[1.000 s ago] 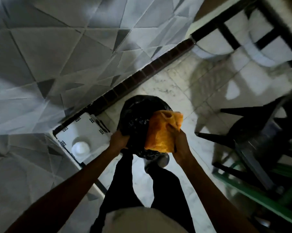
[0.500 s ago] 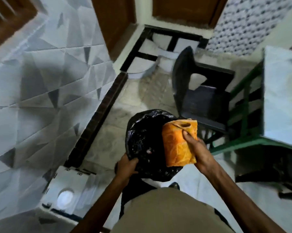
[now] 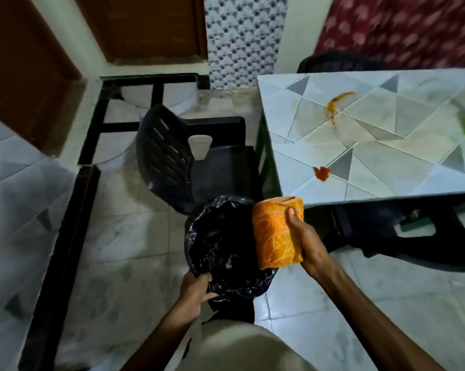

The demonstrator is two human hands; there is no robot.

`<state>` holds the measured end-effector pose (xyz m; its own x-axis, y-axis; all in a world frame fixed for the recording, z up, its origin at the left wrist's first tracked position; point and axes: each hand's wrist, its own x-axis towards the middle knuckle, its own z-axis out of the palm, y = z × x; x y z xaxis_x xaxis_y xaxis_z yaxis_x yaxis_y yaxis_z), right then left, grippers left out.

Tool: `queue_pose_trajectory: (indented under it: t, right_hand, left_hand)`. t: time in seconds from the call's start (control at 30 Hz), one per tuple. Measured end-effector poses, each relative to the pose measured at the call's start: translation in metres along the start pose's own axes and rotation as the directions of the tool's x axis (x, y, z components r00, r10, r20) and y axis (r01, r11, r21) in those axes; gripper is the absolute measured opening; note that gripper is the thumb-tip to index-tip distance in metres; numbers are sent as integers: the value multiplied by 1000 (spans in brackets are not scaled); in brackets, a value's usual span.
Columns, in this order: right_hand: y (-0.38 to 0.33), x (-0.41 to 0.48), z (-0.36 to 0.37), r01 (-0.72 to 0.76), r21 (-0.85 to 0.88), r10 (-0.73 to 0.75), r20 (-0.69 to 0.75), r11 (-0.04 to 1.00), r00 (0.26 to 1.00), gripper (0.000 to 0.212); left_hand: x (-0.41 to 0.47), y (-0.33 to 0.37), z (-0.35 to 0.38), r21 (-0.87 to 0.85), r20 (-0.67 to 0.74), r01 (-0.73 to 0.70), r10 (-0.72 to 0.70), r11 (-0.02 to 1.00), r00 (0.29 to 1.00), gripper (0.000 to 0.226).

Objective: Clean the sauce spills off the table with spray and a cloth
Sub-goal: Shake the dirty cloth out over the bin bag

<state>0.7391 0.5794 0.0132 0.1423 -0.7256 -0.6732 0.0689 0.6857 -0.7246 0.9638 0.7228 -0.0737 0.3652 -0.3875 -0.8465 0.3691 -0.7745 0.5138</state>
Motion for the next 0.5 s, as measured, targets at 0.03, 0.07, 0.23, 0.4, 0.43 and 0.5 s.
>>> queue_pose_trajectory:
  t: [0.03, 0.07, 0.23, 0.4, 0.43, 0.5]
  right_hand:
    - [-8, 11, -12, 9, 0, -9, -11, 1000, 1000, 57]
    - [-14, 22, -23, 15, -1, -15, -18, 1000, 1000, 59]
    - [-45, 72, -59, -26, -39, 25, -31, 999, 999, 66]
    - [-61, 103, -75, -84, -103, 87, 27, 991, 996, 57]
    - [-62, 106, -77, -102, -109, 107, 45, 989, 993, 58]
    - [-64, 112, -81, -132, -135, 147, 110, 982, 983, 66]
  left_hand:
    - [8, 2, 14, 0, 6, 18, -18, 1000, 1000, 41]
    - [16, 3, 26, -1, 6, 24, -24, 1000, 1000, 43]
    - [38, 2, 80, -20, -20, 63, -63, 998, 998, 41]
    - [32, 1, 116, -63, -46, 50, -53, 997, 998, 44]
    - [29, 0, 121, -64, -51, 47, -50, 997, 997, 45]
    - [22, -10, 131, -76, -79, 58, -64, 995, 995, 49]
